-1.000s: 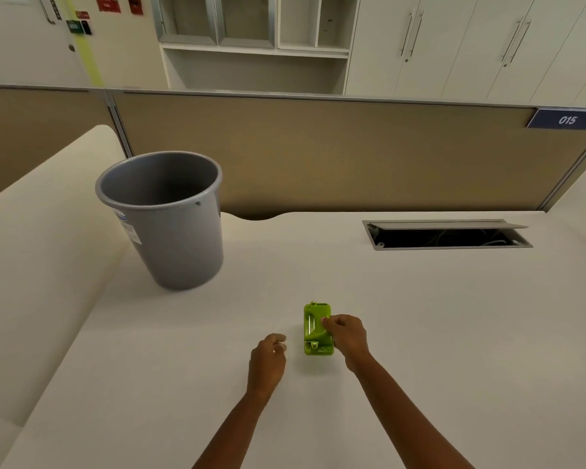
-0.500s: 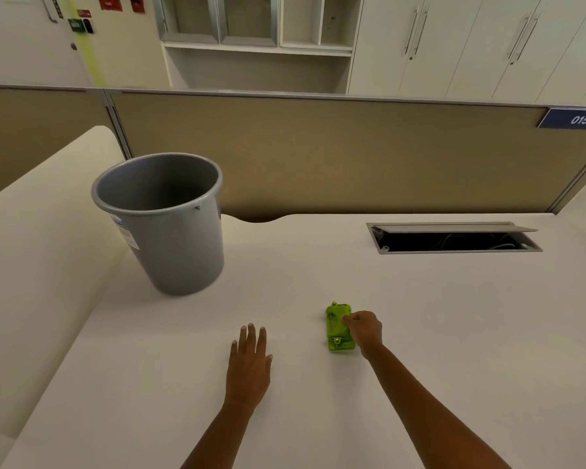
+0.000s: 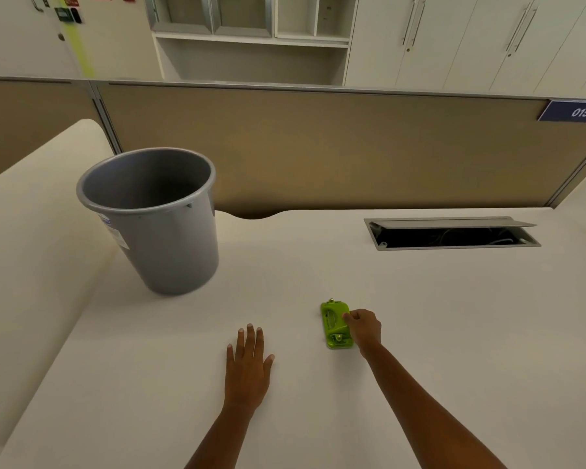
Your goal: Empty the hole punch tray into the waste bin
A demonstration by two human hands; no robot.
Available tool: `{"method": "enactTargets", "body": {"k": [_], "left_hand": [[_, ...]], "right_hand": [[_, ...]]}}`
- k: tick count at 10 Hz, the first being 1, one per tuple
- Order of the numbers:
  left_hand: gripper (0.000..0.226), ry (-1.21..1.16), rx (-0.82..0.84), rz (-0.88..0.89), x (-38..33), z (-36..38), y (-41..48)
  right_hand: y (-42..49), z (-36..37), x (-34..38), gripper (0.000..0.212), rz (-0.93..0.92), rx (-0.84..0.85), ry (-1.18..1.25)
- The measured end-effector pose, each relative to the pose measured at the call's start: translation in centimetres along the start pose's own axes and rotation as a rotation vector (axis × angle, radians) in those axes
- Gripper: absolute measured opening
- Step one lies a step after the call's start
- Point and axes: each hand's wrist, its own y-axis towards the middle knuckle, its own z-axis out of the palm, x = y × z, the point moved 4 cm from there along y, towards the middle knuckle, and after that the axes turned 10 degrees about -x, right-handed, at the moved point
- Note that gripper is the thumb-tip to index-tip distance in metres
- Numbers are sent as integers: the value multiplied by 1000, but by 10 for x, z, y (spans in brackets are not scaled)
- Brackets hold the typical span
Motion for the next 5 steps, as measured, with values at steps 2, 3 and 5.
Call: {"method": "enactTargets", "body": {"k": [2, 3, 5], "left_hand": [[58, 73, 5, -27, 2, 10, 0], [92, -2, -72, -35, -5, -12, -4], [87, 53, -223, 38, -3, -18, -9]], "right_hand": [[-7, -2, -1, 20, 21, 7, 92], [-16, -3, -3, 39, -36, -49, 59], [-54, 9, -14, 82, -397, -103, -374]]}}
